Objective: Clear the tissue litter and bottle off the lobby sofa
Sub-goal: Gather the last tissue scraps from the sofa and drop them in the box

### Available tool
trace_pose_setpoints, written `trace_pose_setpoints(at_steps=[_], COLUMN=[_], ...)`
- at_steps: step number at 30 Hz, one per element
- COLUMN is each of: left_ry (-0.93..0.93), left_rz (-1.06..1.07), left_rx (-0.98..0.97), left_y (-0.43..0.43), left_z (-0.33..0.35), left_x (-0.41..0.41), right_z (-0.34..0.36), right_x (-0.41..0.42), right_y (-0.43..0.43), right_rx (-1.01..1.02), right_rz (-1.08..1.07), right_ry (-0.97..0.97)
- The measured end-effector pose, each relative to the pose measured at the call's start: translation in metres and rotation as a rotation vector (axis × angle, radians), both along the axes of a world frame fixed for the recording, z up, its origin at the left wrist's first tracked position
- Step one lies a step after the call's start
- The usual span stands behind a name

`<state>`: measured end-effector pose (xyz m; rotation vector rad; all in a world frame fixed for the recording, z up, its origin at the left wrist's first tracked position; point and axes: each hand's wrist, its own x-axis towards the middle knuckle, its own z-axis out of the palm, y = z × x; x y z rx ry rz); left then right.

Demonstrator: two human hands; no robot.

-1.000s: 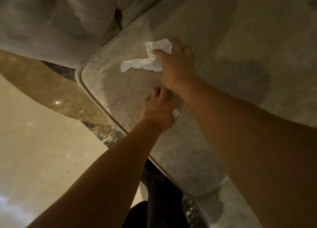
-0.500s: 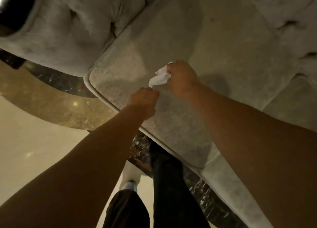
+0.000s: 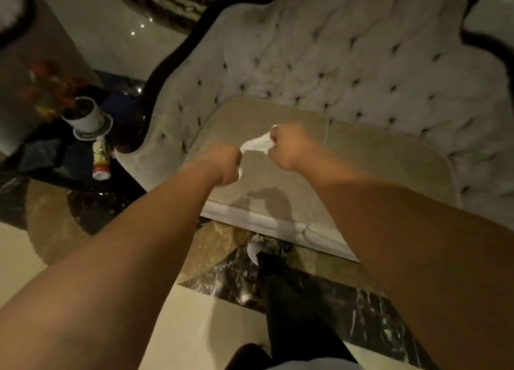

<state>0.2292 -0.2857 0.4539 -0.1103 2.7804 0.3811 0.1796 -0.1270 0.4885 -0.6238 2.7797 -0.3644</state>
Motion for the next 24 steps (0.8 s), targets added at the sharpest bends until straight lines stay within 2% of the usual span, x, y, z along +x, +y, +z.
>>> trace_pose_setpoints(at_steps=[5, 10, 13, 17, 24], left_ry=[0.004, 0.01, -0.001, 0.009, -0.038], left_rz=[-0.179, -0.335, -0.431, -0.648, -1.097], left_rx=[-0.033, 0.027, 0.046, -0.082, -0.103], left_y=[0.093, 0.196, 0.268, 0.385, 0.635], left_z=[0.081, 0.126, 0.134, 0.133, 0.12], left_x=[0.04, 0.061, 0.073, 0.103, 0.212], right_z=[0.081, 0.129, 0.141, 0.139, 0.131], right_x=[0.082, 0.142, 0.183, 0.248, 0.376], right_y=[0.102, 0.227, 0.31, 0.425, 0.627], right_rx=[0.04, 0.003, 0.029, 0.102, 0.092], right_rz=[-0.119, -0.365, -0.51, -0.688, -0.985], right_ry=[-0.011, -0.052, -0.057, -0.149, -0.283])
